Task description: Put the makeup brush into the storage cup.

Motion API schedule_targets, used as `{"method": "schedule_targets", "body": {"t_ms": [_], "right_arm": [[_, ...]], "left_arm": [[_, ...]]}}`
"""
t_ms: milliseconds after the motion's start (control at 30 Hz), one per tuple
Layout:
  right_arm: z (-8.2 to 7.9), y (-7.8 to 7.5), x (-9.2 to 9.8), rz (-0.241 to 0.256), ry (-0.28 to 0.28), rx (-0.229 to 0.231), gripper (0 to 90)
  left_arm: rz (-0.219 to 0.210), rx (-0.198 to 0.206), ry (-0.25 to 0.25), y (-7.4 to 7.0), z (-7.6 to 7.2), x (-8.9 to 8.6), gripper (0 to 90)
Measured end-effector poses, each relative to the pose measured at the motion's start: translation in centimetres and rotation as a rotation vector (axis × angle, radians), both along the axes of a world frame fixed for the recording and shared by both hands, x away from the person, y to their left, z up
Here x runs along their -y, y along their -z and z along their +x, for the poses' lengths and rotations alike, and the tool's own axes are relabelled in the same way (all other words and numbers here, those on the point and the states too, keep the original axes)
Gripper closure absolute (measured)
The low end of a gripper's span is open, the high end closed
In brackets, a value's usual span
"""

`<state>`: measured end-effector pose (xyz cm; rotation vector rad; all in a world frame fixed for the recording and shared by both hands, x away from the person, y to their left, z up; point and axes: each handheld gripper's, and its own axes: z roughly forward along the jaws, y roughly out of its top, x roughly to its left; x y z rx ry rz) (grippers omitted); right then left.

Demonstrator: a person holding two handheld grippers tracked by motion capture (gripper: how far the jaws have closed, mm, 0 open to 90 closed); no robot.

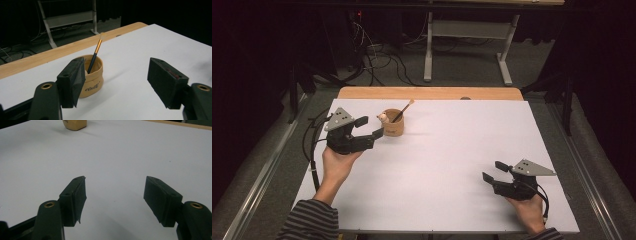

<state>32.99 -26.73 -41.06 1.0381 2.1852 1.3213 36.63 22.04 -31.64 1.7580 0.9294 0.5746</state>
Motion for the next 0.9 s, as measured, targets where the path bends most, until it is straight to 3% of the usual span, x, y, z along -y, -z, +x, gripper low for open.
{"method": "schedule_targets", "body": {"t_ms": [333,900], "right_arm": [[0.0,0.0,0.1,0.008,0.001,-0.001,36.2],[0.0,0.0,0.1,0.014,0.006,-0.003,36.2]], "left_arm": [[0.001,0.025,0.008,-0.1,-1.2,-0.1,31.3],[0.006,0.014,0.036,0.2,-2.5,0.0,31.3]]}}
